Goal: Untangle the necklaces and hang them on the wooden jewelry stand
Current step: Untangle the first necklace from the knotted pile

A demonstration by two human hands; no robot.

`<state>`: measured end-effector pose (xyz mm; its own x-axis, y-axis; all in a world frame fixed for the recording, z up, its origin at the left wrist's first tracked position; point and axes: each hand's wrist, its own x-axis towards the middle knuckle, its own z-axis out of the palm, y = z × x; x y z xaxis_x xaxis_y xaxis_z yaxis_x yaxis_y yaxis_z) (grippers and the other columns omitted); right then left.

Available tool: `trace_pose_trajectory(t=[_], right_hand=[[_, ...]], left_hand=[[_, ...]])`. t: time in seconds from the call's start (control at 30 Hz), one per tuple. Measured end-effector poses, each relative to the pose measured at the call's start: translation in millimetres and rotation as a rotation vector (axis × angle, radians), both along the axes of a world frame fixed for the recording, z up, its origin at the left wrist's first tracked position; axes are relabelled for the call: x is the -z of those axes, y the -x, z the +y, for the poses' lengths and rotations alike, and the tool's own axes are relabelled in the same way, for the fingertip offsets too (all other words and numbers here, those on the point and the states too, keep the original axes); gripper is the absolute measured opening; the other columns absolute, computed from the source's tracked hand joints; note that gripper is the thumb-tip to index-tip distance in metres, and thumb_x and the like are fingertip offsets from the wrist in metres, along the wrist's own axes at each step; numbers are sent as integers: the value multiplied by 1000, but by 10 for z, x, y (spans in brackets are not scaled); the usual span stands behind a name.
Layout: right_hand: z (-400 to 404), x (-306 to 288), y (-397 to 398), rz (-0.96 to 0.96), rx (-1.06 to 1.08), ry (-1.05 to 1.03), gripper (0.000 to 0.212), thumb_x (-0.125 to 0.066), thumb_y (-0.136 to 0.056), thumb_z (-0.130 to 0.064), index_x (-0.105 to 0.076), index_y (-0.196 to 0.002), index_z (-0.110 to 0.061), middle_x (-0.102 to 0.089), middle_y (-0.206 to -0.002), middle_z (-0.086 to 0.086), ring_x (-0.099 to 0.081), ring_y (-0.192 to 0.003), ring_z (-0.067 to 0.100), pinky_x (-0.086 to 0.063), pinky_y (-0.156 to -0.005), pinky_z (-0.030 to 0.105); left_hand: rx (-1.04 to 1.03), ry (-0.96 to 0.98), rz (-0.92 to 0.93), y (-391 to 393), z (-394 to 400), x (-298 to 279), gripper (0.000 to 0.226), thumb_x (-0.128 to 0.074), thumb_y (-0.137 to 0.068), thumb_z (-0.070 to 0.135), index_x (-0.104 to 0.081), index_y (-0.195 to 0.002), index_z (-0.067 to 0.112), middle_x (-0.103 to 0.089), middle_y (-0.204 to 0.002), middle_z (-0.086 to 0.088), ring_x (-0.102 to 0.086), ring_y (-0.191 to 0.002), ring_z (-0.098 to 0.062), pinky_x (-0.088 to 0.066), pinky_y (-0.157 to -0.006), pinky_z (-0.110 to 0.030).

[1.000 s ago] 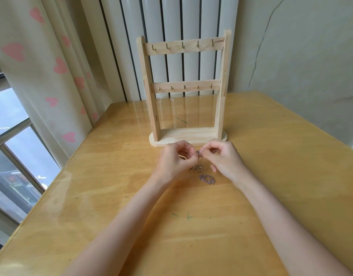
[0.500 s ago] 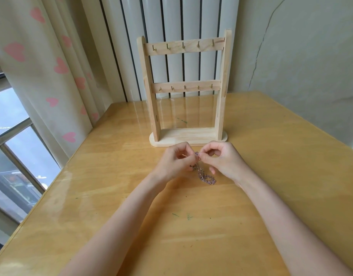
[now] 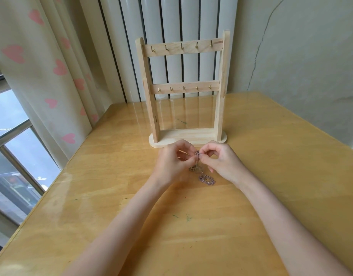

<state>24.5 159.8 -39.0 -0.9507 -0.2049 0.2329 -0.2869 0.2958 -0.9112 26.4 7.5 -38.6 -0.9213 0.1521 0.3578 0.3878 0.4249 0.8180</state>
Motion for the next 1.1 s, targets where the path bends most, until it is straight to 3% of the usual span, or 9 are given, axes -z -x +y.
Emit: trace_pose_trajectory(t=[0.13,0.2,0.43,0.57,0.67,0.83,0.9,1.0,1.1], right_hand=[[-13,51,36,78,36,-74,28,-59,-85,-3,-55,-62,-19,-52,-74,-6,-49,-50,-5,-36,-52,10],[-22,73,52,97,58,-77,29,-59,-84,-3,-54,-61,-20,-51,-74,-8,-48,-52,-4,-35,-53,9],[-40,62,44,81,41,-21,29,-56,-88,-5,-52,-63,-19,-50,-69,-6,-44,-44,2,-40,-54,20],[-36,65,45,34,1,-62,23,-57,-89,-10,-53,-68,-19,-54,-74,-3,-47,-47,3,-43,-55,23],[-50,54,32,24,-5,-85,22,-59,-88,-9,-55,-68,-18,-54,-80,0,-49,-48,-5,-43,-50,15],[-50,72,38,-103,64,-24,16,-58,-87,-9,-59,-71,-14,-64,-78,9,-55,-53,16,-46,-65,28],[-39,63,39,-214,46,145,14,-57,-86,-6,-61,-73,-7,-64,-78,10,-57,-63,21,-46,-70,31],[-20,24,17,-302,-9,342,13,-56,-86,-1,-60,-74,-1,-61,-74,10,-56,-70,21,-45,-60,26],[-19,18,6,-247,12,294,13,-58,-86,-1,-57,-73,-4,-61,-77,12,-53,-63,17,-45,-61,24]], left_hand=[[-72,199,151,-56,49,36,4,-69,-78,7,-72,-80,9,-71,-73,2,-64,-65,0,-53,-68,-14],[-92,196,142,-68,56,33,4,-69,-78,7,-73,-79,8,-72,-71,-1,-64,-65,-1,-53,-68,-15],[4,-196,-286,-50,35,-47,7,-67,-81,3,-68,-74,4,-67,-56,1,-65,-57,-8,-56,-64,-20],[-32,-218,-388,-52,35,-26,9,-65,-83,5,-66,-74,2,-64,-50,4,-60,-53,-7,-54,-61,-21],[-97,-111,-316,-41,43,-12,16,-63,-77,2,-64,-63,8,-63,-50,1,-60,-52,-12,-55,-65,-28],[-154,204,-52,-84,61,-17,10,-62,-74,11,-62,-64,14,-64,-57,3,-62,-59,-13,-51,-63,-25],[-147,208,6,-83,60,-22,9,-63,-75,11,-63,-66,14,-64,-59,6,-63,-61,-11,-51,-63,-22],[-103,148,7,-60,43,-29,15,-63,-75,6,-61,-64,17,-63,-57,10,-60,-56,-6,-50,-62,-19],[5,38,-128,-18,-5,-10,21,-61,-79,1,-60,-64,15,-62,-56,1,-58,-51,-10,-51,-62,-28]])
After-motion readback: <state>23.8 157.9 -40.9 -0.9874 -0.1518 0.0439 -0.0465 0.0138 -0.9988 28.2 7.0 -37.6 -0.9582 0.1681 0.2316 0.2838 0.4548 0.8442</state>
